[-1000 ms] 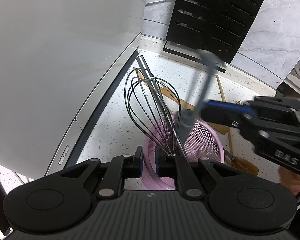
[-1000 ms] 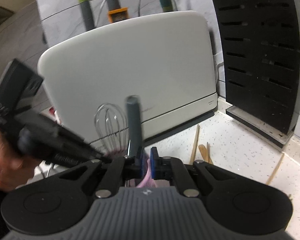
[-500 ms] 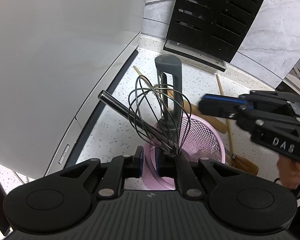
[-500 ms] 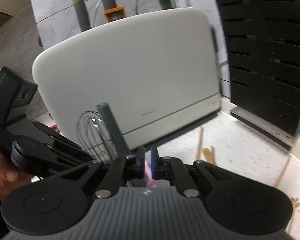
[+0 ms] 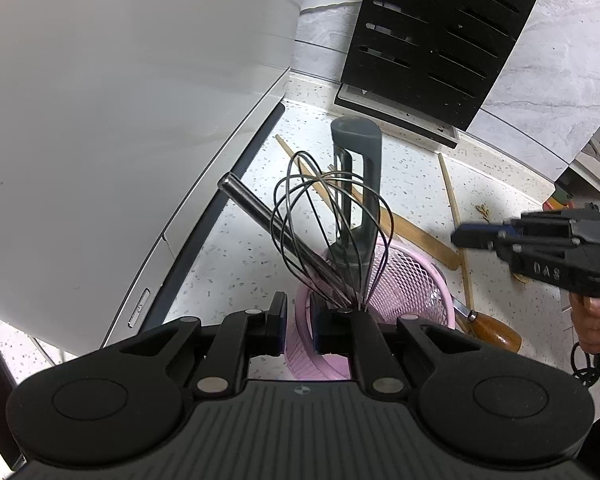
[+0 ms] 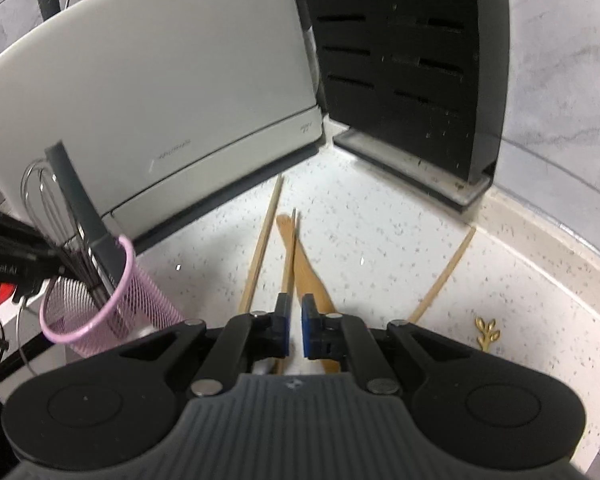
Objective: Organize utensils
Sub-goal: 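Open the right tool and move it back over the utensils, then grasp the wooden-handled metal spoon with the right tool, then lower the spoon into the pink mesh cup and open the right tool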
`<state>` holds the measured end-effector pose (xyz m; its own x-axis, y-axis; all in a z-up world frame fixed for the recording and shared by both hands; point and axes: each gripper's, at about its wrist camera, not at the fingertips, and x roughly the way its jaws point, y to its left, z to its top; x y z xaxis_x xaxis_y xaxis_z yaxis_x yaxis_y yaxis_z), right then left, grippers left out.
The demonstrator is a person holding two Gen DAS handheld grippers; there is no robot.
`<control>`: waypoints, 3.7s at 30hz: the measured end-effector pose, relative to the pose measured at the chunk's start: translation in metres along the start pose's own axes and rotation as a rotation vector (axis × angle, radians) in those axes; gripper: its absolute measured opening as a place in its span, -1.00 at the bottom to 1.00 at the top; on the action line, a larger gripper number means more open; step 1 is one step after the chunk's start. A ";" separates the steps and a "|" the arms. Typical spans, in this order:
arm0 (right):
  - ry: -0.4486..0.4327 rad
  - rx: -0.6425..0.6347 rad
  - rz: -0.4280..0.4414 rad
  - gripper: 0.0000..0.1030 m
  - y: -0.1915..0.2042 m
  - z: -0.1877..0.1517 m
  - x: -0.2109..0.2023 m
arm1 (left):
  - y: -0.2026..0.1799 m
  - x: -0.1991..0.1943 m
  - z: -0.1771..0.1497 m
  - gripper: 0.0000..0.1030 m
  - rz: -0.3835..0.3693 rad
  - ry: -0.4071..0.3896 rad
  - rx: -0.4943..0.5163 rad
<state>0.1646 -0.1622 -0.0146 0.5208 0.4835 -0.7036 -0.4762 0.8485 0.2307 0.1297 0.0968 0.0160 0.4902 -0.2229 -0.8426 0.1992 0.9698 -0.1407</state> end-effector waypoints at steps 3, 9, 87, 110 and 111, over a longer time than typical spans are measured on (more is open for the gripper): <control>0.062 -0.019 0.050 -0.82 0.004 -0.003 0.001 | 0.000 0.000 0.000 -0.74 0.001 0.000 -0.001; 0.134 -0.052 0.086 -0.82 0.011 -0.011 0.007 | -0.001 0.000 0.000 -0.74 0.002 0.000 -0.001; -0.025 -0.100 0.076 -1.00 0.029 -0.001 -0.048 | -0.005 0.001 0.000 -0.74 0.006 0.003 -0.002; -0.313 -0.020 0.160 -1.00 0.058 0.035 -0.062 | -0.006 0.004 -0.001 -0.74 0.003 0.007 0.009; -0.325 -0.023 0.163 -1.00 0.060 0.035 -0.062 | -0.006 0.004 -0.001 -0.74 0.003 0.008 0.010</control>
<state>0.1279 -0.1337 0.0665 0.6332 0.6582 -0.4073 -0.5854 0.7515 0.3043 0.1299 0.0906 0.0132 0.4843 -0.2192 -0.8470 0.2059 0.9695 -0.1333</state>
